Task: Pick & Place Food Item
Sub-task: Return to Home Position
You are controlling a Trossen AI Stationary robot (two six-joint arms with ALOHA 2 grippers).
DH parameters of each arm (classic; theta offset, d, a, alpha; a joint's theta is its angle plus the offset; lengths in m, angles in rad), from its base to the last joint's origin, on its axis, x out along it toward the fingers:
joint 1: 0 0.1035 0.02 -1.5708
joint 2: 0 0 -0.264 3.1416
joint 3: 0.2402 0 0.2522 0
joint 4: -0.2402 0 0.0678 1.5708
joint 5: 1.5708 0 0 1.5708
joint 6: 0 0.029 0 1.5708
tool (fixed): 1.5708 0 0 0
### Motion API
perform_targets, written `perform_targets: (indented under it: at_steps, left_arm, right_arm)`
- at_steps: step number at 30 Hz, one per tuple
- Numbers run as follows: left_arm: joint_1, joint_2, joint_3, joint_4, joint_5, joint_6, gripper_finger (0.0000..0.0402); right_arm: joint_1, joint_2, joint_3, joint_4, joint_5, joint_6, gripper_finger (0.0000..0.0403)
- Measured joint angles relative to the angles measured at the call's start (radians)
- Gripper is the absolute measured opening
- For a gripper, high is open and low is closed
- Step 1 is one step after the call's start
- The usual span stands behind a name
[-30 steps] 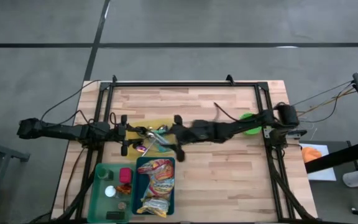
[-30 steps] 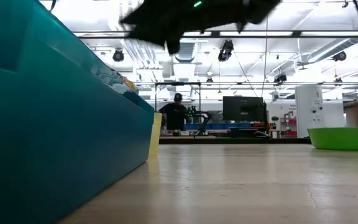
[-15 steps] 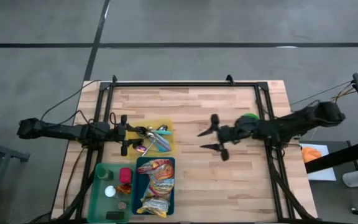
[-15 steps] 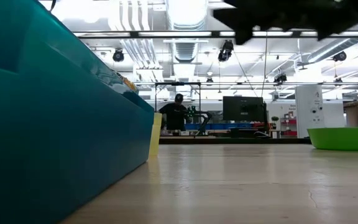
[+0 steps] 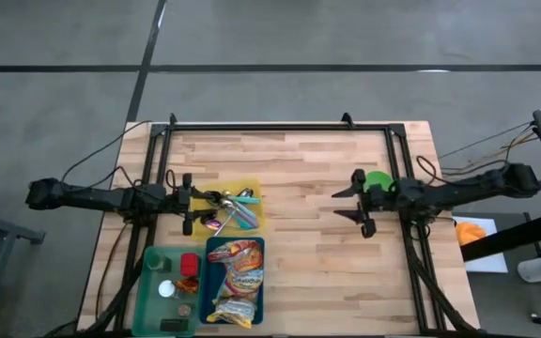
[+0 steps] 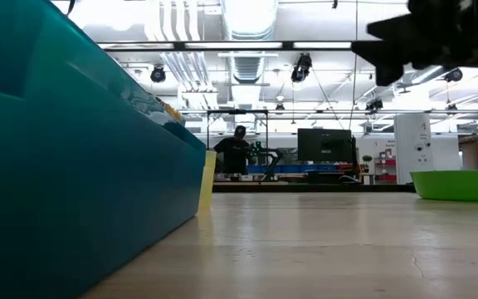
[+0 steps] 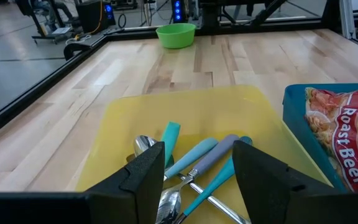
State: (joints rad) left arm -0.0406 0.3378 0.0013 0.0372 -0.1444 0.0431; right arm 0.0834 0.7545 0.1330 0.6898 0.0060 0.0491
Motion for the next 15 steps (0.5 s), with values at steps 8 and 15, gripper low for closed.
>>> perform_targets:
  at_steps: [8,15]
  left_arm:
    - [0.000,0.000,0.000,0.000,0.000,0.000,0.0189]
    - [0.000,0.000,0.000,0.000,0.000,0.000,0.0189]
  right_arm:
    - [0.002,-0.230,-0.118,0.002,-0.007,-0.031,0.0212]
    - [0.002,-0.410,-0.124,-0.143,-0.086,-0.049,0.0212]
